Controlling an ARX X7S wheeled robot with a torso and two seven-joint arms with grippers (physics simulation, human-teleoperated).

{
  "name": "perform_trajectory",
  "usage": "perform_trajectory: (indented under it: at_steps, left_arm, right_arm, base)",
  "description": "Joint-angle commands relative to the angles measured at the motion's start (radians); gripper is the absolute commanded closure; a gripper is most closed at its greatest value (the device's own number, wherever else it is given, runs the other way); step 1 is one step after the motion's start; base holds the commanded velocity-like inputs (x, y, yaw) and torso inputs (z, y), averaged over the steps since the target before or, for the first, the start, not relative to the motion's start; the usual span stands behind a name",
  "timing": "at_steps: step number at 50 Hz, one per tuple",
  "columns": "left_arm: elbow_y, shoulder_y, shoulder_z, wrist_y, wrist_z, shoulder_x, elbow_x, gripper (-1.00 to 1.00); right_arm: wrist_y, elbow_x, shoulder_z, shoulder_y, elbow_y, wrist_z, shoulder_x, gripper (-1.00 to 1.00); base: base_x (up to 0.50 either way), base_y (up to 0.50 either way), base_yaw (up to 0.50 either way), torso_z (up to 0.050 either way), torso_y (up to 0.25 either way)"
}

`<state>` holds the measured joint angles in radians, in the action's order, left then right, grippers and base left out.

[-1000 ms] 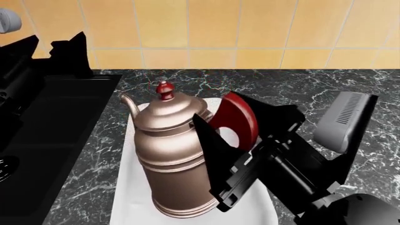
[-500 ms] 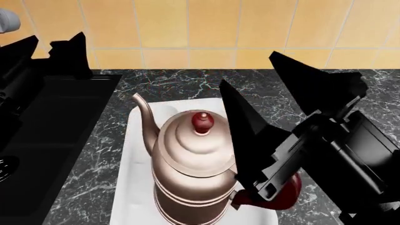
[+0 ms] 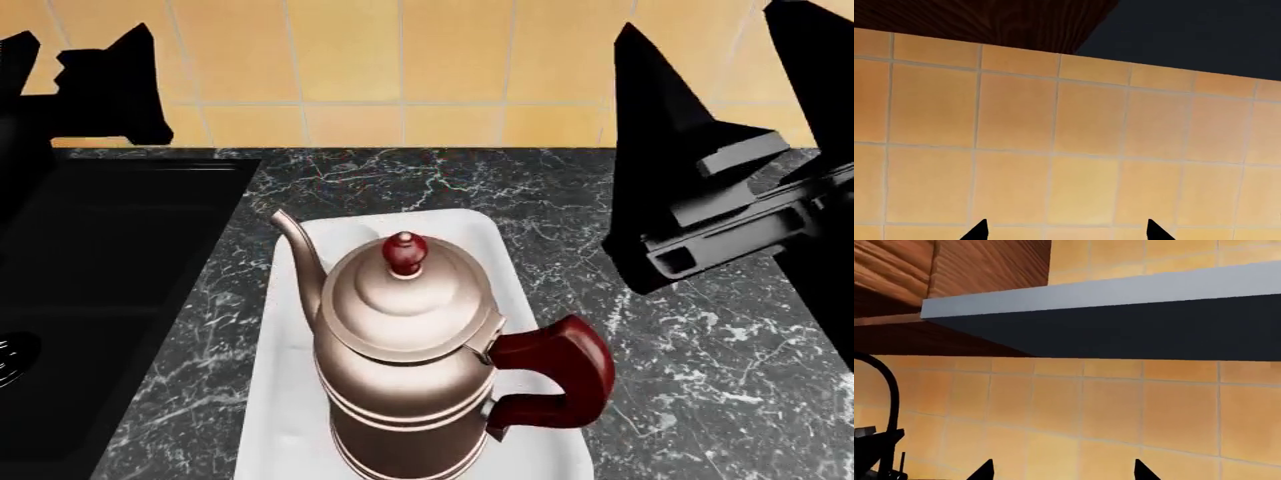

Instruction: Pick the kettle from the counter and place it on the tray. Then pick the mug from the cabinet and place it on the tray. Then close the cabinet doors.

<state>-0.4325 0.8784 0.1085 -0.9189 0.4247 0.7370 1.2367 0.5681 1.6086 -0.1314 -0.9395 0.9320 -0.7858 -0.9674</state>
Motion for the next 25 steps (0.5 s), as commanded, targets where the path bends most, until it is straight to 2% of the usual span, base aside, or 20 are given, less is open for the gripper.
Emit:
perform_trajectory:
  at_steps: [1,12,25]
  left_arm:
    - [-0.116,0.021,0.083,-0.008,0.098,0.027,0.105,-1.00]
    - [-0.278,0.043,0.213,0.013,0.262,0.083,0.281,-1.00]
    - [-0.333,0.090,0.236,0.032,0.337,0.109,0.311,-1.00]
  right_arm:
    - [0.083,0.007,-0.016,-0.128,0.028,-0.239,-0.088,-1.00]
    - [0.080,0.065,0.045,-0.157,0.059,-0.383,-0.209,-1.00]
    - [0.152,0.179,-0.021,-0.362,0.041,-0.494,-0.242,-1.00]
  base:
    - [0.00,0.00,0.00,0.000,0.000]
    - [0.00,0.00,0.00,0.000,0.000]
    - [0.00,0.00,0.00,0.000,0.000]
